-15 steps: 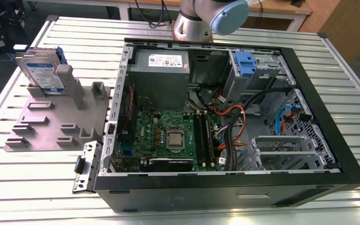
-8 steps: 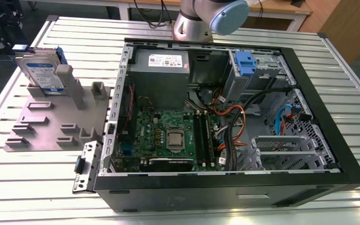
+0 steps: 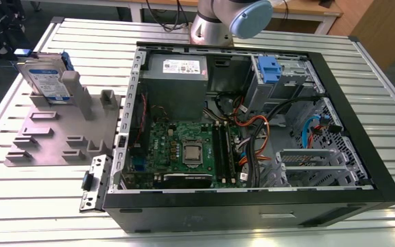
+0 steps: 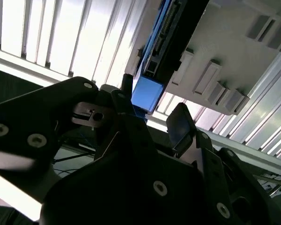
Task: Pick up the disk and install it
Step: 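Pick up the disk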
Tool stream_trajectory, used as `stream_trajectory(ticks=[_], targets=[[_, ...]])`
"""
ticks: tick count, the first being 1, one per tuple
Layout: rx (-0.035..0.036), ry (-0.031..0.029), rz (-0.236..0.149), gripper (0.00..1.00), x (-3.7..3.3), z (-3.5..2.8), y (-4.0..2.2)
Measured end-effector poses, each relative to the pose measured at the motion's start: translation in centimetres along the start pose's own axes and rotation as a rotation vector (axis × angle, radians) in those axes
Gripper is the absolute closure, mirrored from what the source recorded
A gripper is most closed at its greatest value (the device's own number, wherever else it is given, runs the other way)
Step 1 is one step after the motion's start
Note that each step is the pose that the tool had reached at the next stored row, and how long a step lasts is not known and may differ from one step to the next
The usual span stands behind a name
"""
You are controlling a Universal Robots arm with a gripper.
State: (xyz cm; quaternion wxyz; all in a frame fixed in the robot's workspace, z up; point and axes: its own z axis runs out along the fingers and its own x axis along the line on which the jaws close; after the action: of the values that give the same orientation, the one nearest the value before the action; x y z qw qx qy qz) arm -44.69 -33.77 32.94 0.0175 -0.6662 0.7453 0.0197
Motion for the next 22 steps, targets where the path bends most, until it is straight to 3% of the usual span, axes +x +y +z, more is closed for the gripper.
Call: stream_trajectory(ticks=[5, 11, 12, 18, 22], targets=[[-0.0035, 0.0004, -0.067, 0.44, 0.02, 0.48, 0.01], [-0.0037, 0.0004, -0.069, 0.45, 0.05, 1.15, 0.0], [-0.0037, 0.0004, -0.069, 0.52, 0.05, 1.21, 0.0], [-0.0038, 0.0005, -0.07, 0.52, 0.08, 1.69, 0.0], [-0.0081, 0.0009, -0.07, 0.52, 0.1, 2.09, 0.0]])
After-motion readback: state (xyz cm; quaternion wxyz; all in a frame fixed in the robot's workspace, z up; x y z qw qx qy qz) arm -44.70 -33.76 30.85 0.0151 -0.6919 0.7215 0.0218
